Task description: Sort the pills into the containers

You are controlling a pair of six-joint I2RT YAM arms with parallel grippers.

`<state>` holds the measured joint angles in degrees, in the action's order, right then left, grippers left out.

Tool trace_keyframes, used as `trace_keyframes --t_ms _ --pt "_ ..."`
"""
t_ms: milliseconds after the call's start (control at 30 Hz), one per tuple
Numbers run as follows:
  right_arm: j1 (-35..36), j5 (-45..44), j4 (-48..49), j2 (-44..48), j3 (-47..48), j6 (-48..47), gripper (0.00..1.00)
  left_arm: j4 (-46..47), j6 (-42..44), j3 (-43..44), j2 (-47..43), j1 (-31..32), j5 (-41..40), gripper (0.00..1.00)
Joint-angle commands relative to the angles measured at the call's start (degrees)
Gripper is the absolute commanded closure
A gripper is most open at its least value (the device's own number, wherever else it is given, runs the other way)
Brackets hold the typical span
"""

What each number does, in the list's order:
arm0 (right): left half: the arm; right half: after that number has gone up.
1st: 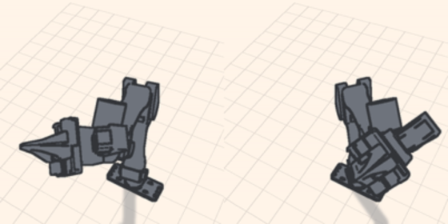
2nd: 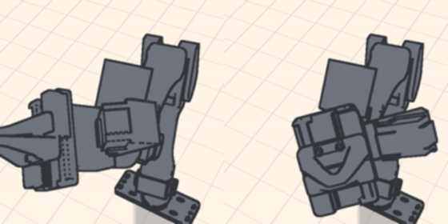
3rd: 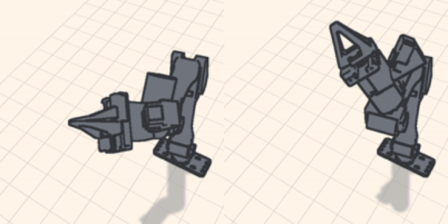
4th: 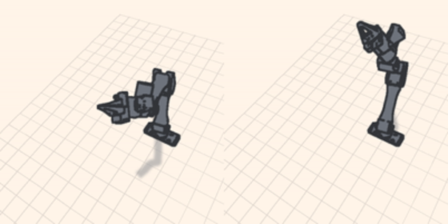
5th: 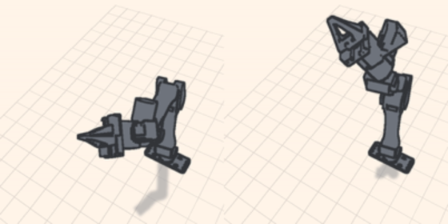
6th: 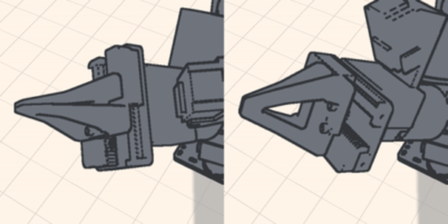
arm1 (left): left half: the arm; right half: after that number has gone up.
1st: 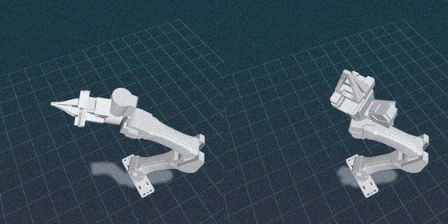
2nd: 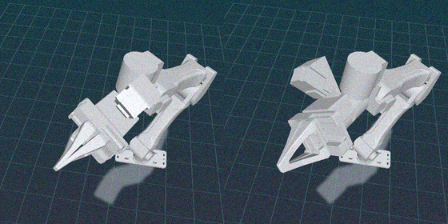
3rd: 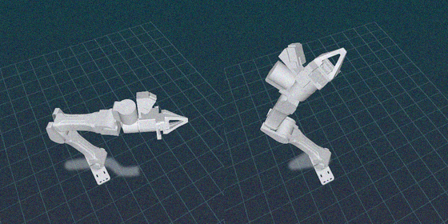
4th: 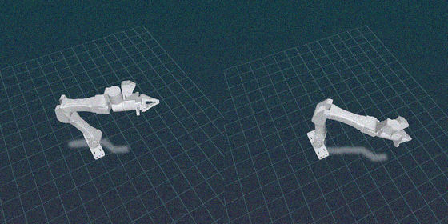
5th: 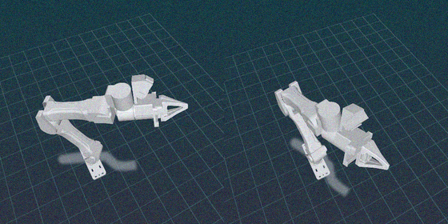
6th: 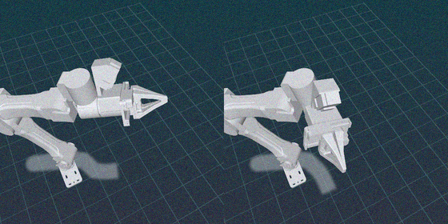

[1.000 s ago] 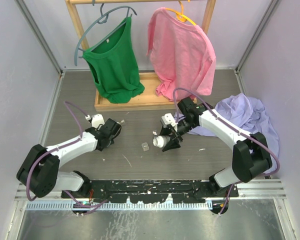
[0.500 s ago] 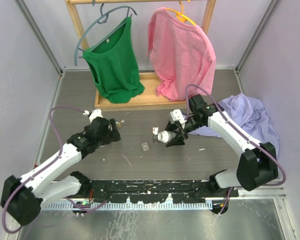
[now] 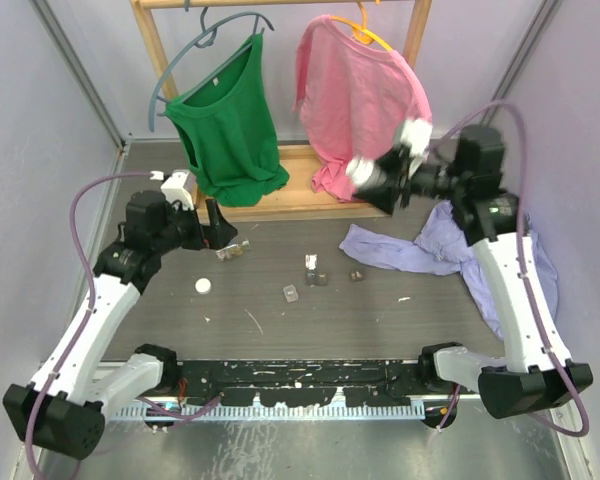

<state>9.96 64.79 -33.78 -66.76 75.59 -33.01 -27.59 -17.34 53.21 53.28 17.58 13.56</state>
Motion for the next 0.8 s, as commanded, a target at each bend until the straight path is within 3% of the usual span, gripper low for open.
trace_keyframes --t_ms 0,100,133,200,233,300,333,367,467,500,533,567,633,667,700,767 --pt "-1.16 -21.85 15.70 2.05 17.01 29.41 0.99 -0.51 4.19 -0.15 3.87 -3.86 8.89 0.02" --pt "-1.40 -29.99 18.85 0.88 21.91 38.81 0.99 -3.12 5.54 0.07 4.77 -4.14 8.45 0.02" --pt "-1.50 -27.72 19.67 0.42 22.80 41.96 0.99 -3.39 6.00 -0.33 4.11 -4.14 7.67 0.02" --pt "-1.41 -8.97 32.98 0.22 19.24 57.10 0.99 -2.32 6.10 -1.87 2.25 -4.16 6.52 0.02" --pt "-0.64 -0.35 49.59 0.56 15.48 71.48 0.99 -1.89 6.18 -2.27 1.39 -4.22 6.50 0.02" --pt "0.03 3.85 98.34 0.35 8.60 103.40 0.99 -1.62 6.31 -2.61 0.49 -4.14 6.61 0.02" --pt "-1.28 1.98 113.12 0.40 8.61 108.13 0.99 -1.66 6.42 -2.64 0.40 -4.18 6.61 0.02" --pt "-3.05 -0.38 108.26 1.07 9.98 103.83 0.99 -1.71 6.49 -2.70 0.42 -4.15 6.53 0.02" --pt "-8.82 -12.56 52.48 -0.89 24.57 77.90 0.99 -1.76 6.64 -2.59 0.89 -4.16 6.58 0.02" --pt "-8.81 -14.11 45.85 -1.76 27.09 72.08 0.99 -1.78 6.67 -2.55 1.01 -4.16 6.78 0.02" --pt "-8.81 -10.88 52.24 -2.41 25.83 75.31 0.99 -1.83 6.81 -2.64 1.11 -4.14 6.89 0.02" --pt "-8.66 -4.61 69.79 -2.49 21.94 86.64 0.99 -1.89 6.81 -2.70 1.09 -4.15 7.03 0.02" --pt "-2.53 -0.16 124.13 -2.78 14.95 121.07 0.99 -1.65 6.80 -2.76 0.90 -4.15 7.23 0.02" --pt "-1.53 0.47 126.50 -0.90 13.38 118.37 0.99 -1.51 6.91 -2.85 0.87 -4.19 7.33 0.02" --pt "-1.70 1.28 117.14 1.32 12.33 108.51 0.99 -1.34 6.90 -2.94 0.89 -4.14 7.40 0.02" --pt "-5.60 -1.57 78.86 1.04 18.93 83.90 0.99 -1.25 6.96 -3.02 1.25 -4.15 7.61 0.02"
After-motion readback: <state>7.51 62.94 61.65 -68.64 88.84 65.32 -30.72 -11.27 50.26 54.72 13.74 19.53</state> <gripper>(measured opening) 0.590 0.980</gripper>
